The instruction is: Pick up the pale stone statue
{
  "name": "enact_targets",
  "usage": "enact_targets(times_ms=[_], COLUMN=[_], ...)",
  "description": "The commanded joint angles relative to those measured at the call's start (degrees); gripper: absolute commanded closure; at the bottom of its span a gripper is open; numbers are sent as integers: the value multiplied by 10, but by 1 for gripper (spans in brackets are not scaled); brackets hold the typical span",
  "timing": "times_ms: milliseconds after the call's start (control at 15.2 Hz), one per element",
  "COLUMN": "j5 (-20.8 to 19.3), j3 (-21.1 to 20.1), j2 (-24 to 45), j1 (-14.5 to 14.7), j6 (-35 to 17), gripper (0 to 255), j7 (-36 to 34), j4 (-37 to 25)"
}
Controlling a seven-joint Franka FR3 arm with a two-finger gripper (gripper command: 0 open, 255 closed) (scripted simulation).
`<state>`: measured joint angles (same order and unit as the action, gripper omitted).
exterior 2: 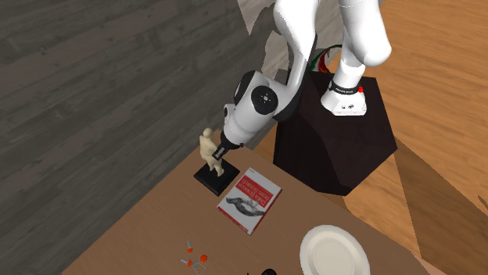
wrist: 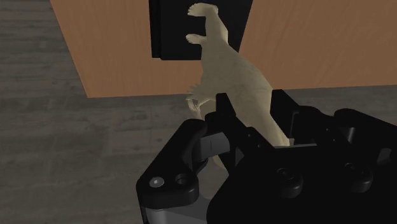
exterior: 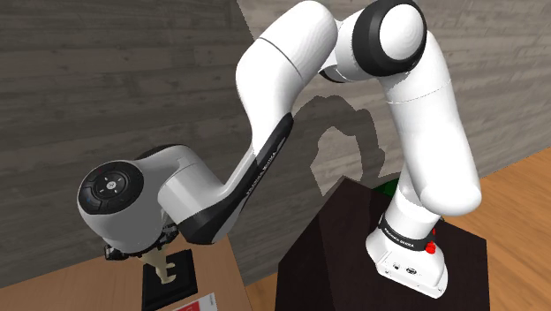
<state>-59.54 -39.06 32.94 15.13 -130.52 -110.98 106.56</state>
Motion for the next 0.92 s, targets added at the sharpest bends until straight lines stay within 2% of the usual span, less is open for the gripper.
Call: enact_targets(times_ms=[0,858], j5=[0,67], j3=[0,-39], j2=[1,-57], j1=[0,-28], j6=[0,39], gripper=[255,255], j7=[0,59], j4=[1,-7])
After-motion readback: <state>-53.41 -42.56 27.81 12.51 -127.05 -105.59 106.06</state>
